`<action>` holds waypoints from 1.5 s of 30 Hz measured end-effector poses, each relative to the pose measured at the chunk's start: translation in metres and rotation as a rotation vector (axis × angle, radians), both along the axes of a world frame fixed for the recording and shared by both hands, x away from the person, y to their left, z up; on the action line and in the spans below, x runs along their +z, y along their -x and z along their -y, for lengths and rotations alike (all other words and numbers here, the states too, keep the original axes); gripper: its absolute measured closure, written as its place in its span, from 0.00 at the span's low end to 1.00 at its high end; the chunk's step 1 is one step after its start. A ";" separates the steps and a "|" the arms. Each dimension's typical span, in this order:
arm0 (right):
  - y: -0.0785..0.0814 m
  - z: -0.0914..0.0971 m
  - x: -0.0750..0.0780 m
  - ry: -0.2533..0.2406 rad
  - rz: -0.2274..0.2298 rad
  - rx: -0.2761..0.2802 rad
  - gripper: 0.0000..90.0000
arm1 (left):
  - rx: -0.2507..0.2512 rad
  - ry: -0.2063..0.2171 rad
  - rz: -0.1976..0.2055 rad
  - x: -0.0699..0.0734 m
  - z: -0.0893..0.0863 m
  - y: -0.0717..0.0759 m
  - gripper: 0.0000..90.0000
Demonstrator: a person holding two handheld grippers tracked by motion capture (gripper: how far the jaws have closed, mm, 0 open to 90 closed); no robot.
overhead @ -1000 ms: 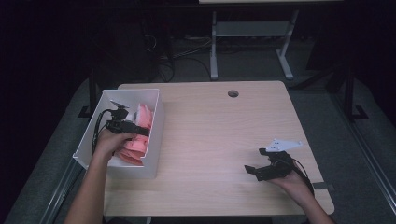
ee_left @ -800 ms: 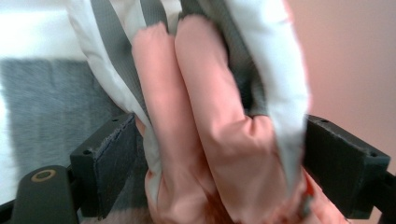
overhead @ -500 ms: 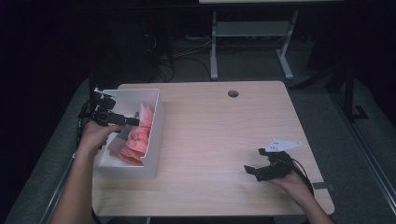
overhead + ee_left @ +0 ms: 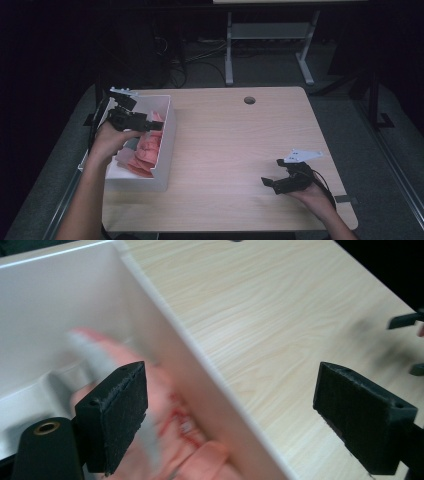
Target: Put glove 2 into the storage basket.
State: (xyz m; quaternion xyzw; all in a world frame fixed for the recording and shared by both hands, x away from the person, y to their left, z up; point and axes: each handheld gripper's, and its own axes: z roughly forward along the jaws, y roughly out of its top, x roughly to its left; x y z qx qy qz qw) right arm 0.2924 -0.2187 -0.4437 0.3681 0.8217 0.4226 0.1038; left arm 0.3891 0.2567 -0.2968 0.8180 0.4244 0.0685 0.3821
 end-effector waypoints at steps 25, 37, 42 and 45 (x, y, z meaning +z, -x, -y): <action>0.001 0.000 0.000 0.004 0.001 0.008 0.08 | -0.270 -0.003 0.079 -0.039 0.145 0.048 0.15; 0.001 -0.001 -0.001 0.013 -0.001 0.016 0.08 | -0.319 -0.050 0.095 -0.082 0.166 0.059 0.16; 0.001 -0.001 -0.002 0.025 -0.003 0.021 0.08 | -0.349 -0.069 0.098 -0.103 0.170 0.063 0.15; 0.001 -0.002 -0.002 0.029 -0.005 0.026 0.08 | -0.365 -0.075 0.096 -0.116 0.171 0.064 0.15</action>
